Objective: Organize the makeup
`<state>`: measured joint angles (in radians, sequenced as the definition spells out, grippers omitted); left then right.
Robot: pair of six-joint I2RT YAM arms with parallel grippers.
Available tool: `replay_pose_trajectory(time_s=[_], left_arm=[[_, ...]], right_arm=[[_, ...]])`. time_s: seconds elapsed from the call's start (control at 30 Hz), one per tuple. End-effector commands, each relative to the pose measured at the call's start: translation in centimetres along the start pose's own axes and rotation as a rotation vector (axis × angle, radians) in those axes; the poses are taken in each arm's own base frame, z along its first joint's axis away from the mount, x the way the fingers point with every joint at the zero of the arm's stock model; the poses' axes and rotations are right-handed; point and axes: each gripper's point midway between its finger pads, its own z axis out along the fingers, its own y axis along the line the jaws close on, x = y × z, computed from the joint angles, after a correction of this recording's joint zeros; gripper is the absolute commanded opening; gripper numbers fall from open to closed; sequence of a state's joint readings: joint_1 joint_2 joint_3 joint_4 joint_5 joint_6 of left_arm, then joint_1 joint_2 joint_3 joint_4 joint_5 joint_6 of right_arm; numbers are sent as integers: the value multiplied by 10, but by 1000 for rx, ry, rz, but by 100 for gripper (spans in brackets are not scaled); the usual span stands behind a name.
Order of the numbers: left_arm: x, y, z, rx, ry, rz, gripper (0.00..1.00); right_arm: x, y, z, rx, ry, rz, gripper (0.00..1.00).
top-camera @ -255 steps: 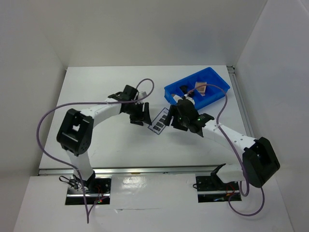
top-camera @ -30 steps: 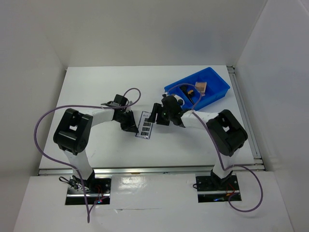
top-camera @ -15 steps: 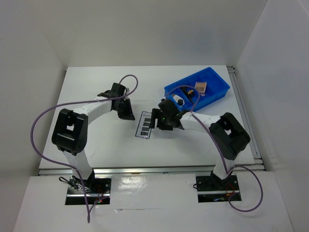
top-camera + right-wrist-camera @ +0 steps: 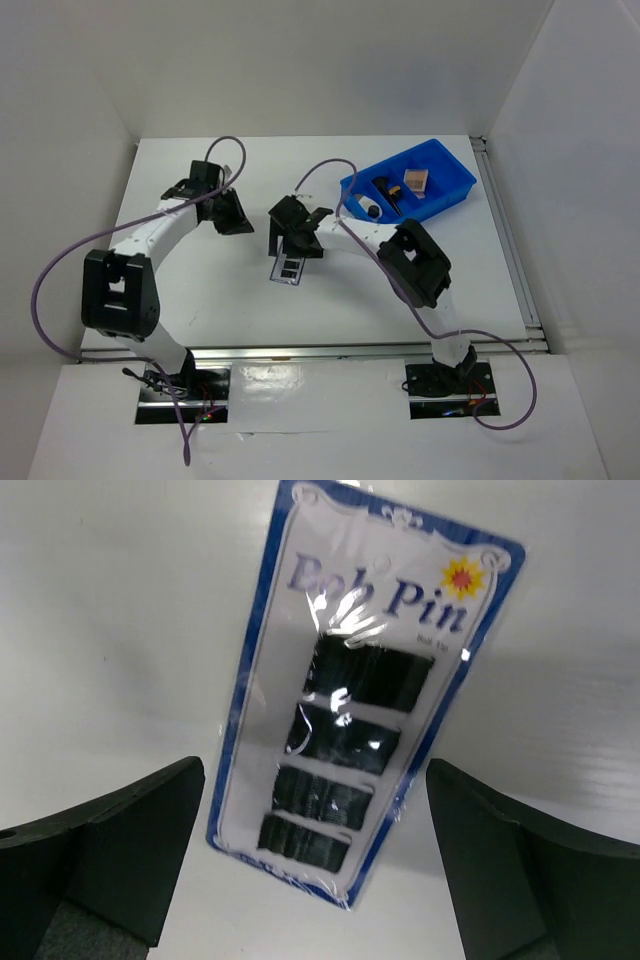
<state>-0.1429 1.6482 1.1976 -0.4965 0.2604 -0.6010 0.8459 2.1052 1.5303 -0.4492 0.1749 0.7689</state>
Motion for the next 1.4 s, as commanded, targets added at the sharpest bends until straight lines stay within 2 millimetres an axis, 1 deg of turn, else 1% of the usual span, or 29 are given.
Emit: replay_pose_trajectory(time_s=[0.0,0.07,0.1,0.13,0.17,0.2,0.23,0.27,0.33,0.37,0.4,0.47,0.5,0.53,0.6,0.63,0.67,0.73,0.8,0.87,1.0,1.03,1.07,1.17,1.2,1.3,1.37], left_arm=[[-8,-3,-25,25,-49,21,21],[-16,3,-35,14,-81,4,21],[-16,2,-38,18,-89,6,21],[-19,3,-42,27,-98,-1,21],[-20,7,-44,22,-105,-12,21],[-22,5,-48,28,-116,-8,21],[-24,9,-49,23,-122,-17,21],[-27,10,-54,24,-137,-22,21],[-24,11,-52,28,-125,-25,21],[-26,11,-56,37,-133,-29,21],[-23,13,-54,33,-125,-33,21],[-21,13,-52,41,-121,-32,21],[-21,13,-52,41,-121,-32,21],[-21,13,-52,41,-121,-23,21],[-18,15,-51,37,-113,-26,21],[-18,15,-51,37,-113,-26,21],[-18,15,-51,37,-113,-26,21],[-18,15,-51,37,-113,-26,21],[-20,18,-51,34,-118,-33,21],[-20,18,-51,33,-118,-33,21],[-26,27,-54,21,-133,-48,21],[-26,27,-54,21,-133,-48,21],[-28,28,-58,28,-142,-43,21],[-29,29,-59,33,-143,-50,21],[-29,29,-59,33,-143,-50,21],[-24,32,-58,30,-135,-53,21],[-28,34,-59,30,-147,-57,21]], right_arm=[[39,-48,24,262,102,-33,100],[45,-43,28,268,104,-55,100],[44,-44,28,274,97,-56,100],[45,-39,28,260,92,-71,100],[44,-37,29,254,86,-69,100],[51,-37,32,260,96,-81,100],[49,-34,34,255,93,-88,100],[51,-35,39,269,106,-94,100],[53,-36,43,296,105,-111,100],[61,-36,47,307,119,-126,100],[57,-32,46,296,111,-133,100],[62,-35,53,308,122,-137,100],[60,-34,52,308,122,-137,100],[63,-36,55,315,129,-140,100],[62,-35,57,317,132,-150,100],[62,-34,60,316,132,-150,100],[67,-33,61,322,141,-162,100],[70,-38,63,341,146,-168,100],[67,-35,63,334,140,-166,100],[70,-38,66,341,149,-178,100],[70,-38,66,341,150,-187,100],[70,-37,68,341,150,-187,99],[75,-34,67,330,159,-203,98],[77,-35,72,337,168,-215,93],[75,-33,70,336,167,-214,88],[75,-33,70,336,167,-214,82],[76,-35,72,336,167,-214,77]])
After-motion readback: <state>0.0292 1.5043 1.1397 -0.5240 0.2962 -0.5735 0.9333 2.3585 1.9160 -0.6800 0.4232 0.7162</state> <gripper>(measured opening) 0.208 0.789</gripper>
